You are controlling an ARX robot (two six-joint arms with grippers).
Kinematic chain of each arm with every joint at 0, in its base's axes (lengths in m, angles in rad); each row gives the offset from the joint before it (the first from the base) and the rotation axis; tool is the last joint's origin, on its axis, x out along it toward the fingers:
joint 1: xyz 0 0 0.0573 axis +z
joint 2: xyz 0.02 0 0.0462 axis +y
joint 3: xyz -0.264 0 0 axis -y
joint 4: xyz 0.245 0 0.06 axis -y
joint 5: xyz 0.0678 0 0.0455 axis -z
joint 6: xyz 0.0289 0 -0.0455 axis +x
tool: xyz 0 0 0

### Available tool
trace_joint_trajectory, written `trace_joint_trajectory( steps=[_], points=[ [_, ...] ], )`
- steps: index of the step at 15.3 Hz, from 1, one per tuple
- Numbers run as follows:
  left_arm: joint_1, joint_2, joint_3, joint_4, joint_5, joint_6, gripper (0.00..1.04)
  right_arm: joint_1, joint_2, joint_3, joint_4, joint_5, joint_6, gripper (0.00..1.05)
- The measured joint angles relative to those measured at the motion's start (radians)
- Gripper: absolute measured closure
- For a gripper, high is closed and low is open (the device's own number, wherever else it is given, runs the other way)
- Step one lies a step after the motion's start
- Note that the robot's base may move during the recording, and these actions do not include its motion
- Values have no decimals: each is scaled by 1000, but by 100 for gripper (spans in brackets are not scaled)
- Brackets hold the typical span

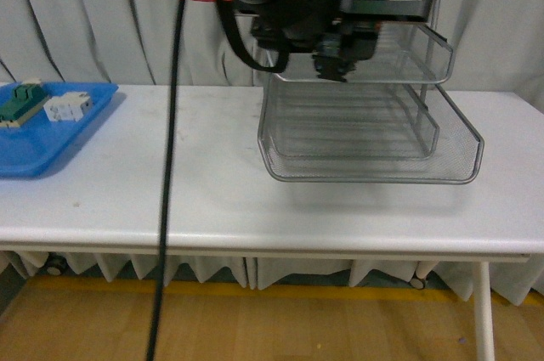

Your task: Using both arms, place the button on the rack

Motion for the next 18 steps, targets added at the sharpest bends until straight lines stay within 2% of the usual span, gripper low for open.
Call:
trace_joint_trajectory(
  steps=[4,9,14,18],
  points=[
    [-51,136,124,-65,23,1,69,0,0,0,0,0,0,6],
    [-82,294,280,-161,-21,31,69,0,0,0,0,0,0,6],
    [-62,428,467,-235,-79,-2,68,0,0,0,0,0,0,6],
    [-48,398,427,-146,-56,-93,21,0,0,0,0,0,0,6]
  ],
)
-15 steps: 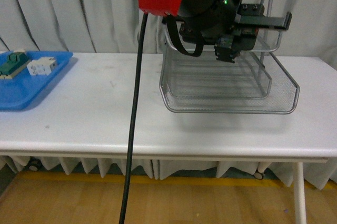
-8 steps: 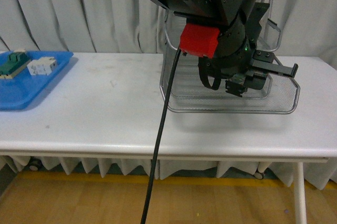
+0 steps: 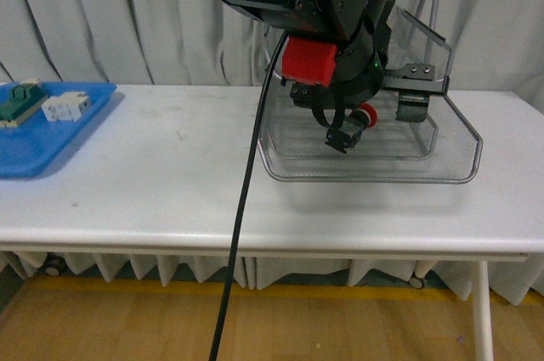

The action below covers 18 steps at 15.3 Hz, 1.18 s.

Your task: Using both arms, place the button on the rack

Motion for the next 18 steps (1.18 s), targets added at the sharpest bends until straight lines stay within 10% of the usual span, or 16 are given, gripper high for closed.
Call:
trace_joint_trajectory(
  steps=[2,7,10,16,18],
  points=[
    [0,-82,-100,60,19,-35,6,0,0,0,0,0,0,6],
    [48,-679,-688,422,-6,-85,7,0,0,0,0,0,0,6],
    [175,-1039,-1170,820,-385,89,40,0,0,0,0,0,0,6],
    [267,-1217,-1417,908,-326,122,69,0,0,0,0,0,0,6],
    [320,-1275,-1586,918,-249,129,95,0,0,0,0,0,0,6]
  ],
)
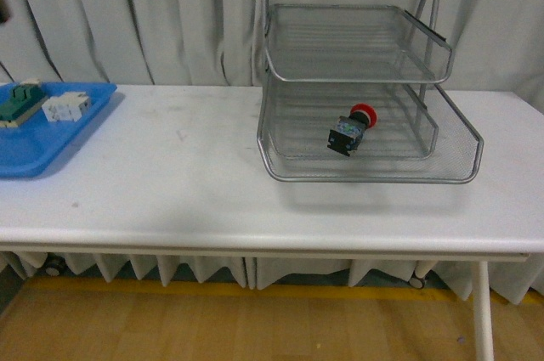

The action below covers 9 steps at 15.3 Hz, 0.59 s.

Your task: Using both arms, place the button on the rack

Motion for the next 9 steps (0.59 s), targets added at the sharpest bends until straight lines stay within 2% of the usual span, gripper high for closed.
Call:
trace_joint_trajectory(
  steps=[1,9],
  points=[
    [33,-60,-50,16,22,0,103,0,0,0,0,0,0,6],
    [177,-391,-294,-69,167,3,103,0,0,0,0,0,0,6]
  ],
)
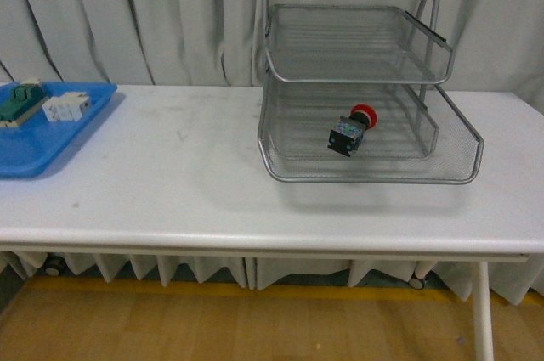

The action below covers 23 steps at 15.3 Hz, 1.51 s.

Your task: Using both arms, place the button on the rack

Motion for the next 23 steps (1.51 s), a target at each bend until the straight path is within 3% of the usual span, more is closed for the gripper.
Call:
trace_joint_trajectory(
  steps=[2,6,12,20,21,23],
  points=[
    [92,-87,-30,-52,78,1,103,0,0,0,0,0,0,6],
    [87,-211,-95,-97,92,1,103,0,0,0,0,0,0,6],
    [87,-430,-96,-309,92,1,103,0,0,0,0,0,0,6],
    [87,-597,-96,-476,92,1,103,0,0,0,0,0,0,6],
    [87,-686,-95,-618,92,1,103,0,0,0,0,0,0,6],
    [87,-755,-92,-644,91,1,103,0,0,0,1,-1,0,6]
  ],
)
